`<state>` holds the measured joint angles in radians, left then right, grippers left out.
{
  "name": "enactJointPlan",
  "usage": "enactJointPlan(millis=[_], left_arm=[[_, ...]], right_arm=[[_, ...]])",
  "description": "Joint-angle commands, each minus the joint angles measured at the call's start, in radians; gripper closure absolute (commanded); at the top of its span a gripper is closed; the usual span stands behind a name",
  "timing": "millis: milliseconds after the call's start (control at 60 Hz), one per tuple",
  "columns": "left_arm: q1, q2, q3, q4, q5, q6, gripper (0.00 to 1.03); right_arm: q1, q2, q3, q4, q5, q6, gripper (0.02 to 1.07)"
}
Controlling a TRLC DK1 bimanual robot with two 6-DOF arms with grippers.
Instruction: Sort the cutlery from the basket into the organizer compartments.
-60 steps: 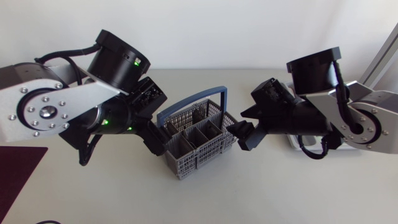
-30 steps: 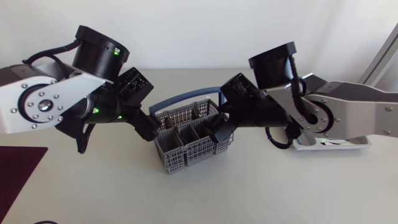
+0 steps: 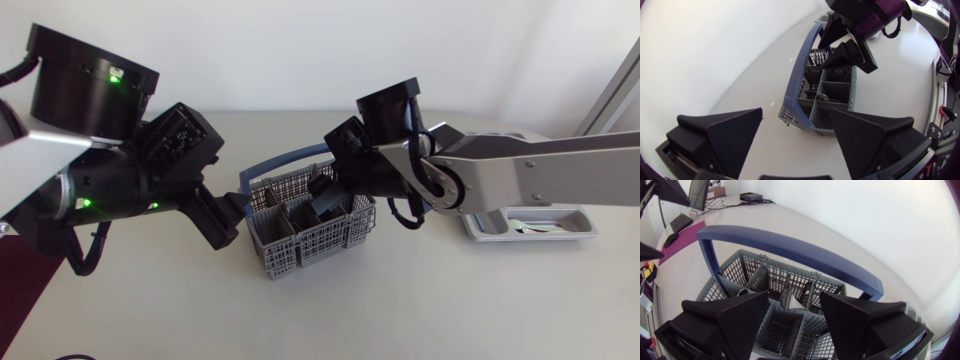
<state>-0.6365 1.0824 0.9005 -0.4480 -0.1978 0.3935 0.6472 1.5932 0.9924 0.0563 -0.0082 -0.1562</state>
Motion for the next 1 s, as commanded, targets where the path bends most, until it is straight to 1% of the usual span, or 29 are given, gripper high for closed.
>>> enactJointPlan(millis=[0, 67, 117, 283, 433, 517, 733, 983], left_arm=[[-0.008, -0.013, -0.034, -0.009, 0.006, -0.004, 0.11], [-0.008, -0.019, -0.035, -0.009, 0.011, -0.007, 0.11], [-0.008, -0.022, -0.037, -0.009, 0.017, -0.01, 0.11], [-0.011, -0.035, -0.048, -0.008, 0.021, -0.012, 0.11], [-0.019, -0.036, -0.058, -0.003, 0.021, -0.015, 0.11], [-0.017, -0.038, -0.06, 0.002, 0.021, -0.015, 0.11], [-0.019, -0.038, -0.072, 0.019, 0.021, -0.015, 0.11], [-0.034, -0.042, -0.086, 0.058, 0.028, -0.012, 0.11]], right_arm=[[0.005, 0.059, 0.04, 0.025, 0.019, 0.032, 0.43], [0.005, 0.09, 0.065, 0.022, 0.022, 0.032, 0.48], [0.006, 0.108, 0.074, 0.02, 0.034, 0.041, 0.5], [0.003, 0.129, 0.075, 0.045, 0.036, 0.05, 0.73], [0.0, 0.131, 0.066, 0.047, 0.022, 0.057, 0.99], [-0.003, 0.122, 0.055, 0.047, 0.004, 0.055, 1.01], [-0.009, 0.065, 0.014, 0.042, -0.027, 0.055, 1.01], [-0.017, -0.118, -0.097, 0.037, -0.121, 0.035, 1.01]])
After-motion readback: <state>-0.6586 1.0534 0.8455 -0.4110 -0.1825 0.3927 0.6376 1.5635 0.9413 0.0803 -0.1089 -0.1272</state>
